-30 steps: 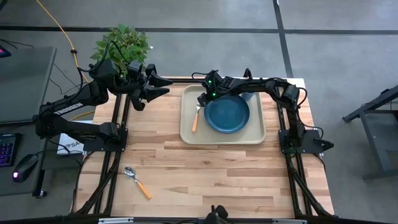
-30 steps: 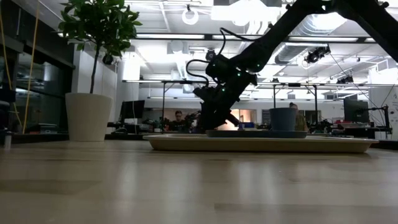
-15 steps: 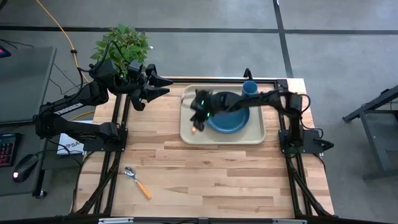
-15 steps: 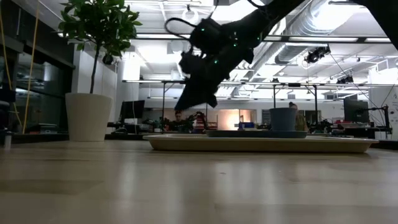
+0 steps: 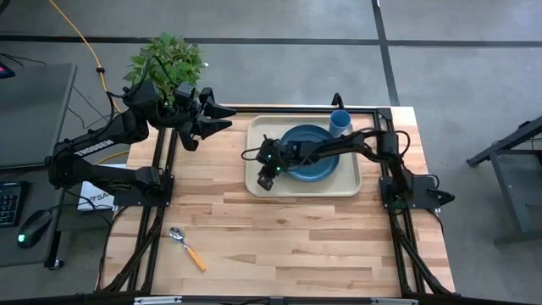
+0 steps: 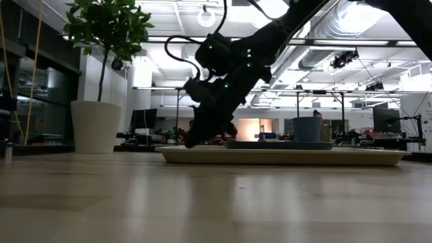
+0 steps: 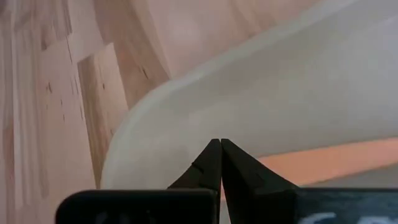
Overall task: Pick and place plate/cup/fork/spoon on tray
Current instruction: Put the brown fork on the gray serving tray to the left of the blue plate
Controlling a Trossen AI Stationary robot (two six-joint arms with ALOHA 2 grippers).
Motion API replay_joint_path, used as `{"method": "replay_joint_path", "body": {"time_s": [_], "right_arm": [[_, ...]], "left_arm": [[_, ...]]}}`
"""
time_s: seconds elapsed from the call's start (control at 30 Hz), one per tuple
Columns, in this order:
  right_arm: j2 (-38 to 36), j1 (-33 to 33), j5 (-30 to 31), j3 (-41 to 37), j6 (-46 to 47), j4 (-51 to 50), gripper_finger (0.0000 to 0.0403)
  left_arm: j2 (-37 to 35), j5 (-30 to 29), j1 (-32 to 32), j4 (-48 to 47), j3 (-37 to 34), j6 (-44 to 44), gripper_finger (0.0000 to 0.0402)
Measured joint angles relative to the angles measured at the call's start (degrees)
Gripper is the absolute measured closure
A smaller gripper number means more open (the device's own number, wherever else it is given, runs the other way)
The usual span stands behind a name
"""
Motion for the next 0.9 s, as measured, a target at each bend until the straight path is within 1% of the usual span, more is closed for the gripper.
{"method": "replay_joint_path", "body": {"time_s": [0.13, 0.27, 0.43, 0.63, 0.9], "right_arm": [[0.1, 1.1, 1.2, 0.0, 0.9, 2.0, 0.0403], [0.1, 1.4, 2.8, 0.0, 0.7, -0.2, 0.0403], [0.1, 1.3, 3.4, 0.0, 0.1, -2.6, 0.0403], [0.1, 1.3, 3.4, 0.0, -1.2, -5.2, 0.0403], [-0.7, 1.3, 2.8, 0.0, -2.2, -5.3, 0.0403]], "left_arm": [[0.0, 0.0, 0.0, 0.0, 0.0, 0.0, 0.0218], [0.0, 0.0, 0.0, -0.3, 0.0, 0.0, 0.0218], [0.0, 0.0, 0.0, -0.4, 0.0, 0.0, 0.0218], [0.0, 0.0, 0.0, -0.4, 0.0, 0.0, 0.0218], [0.0, 0.0, 0.0, -0.4, 0.0, 0.0, 0.0218]]}}
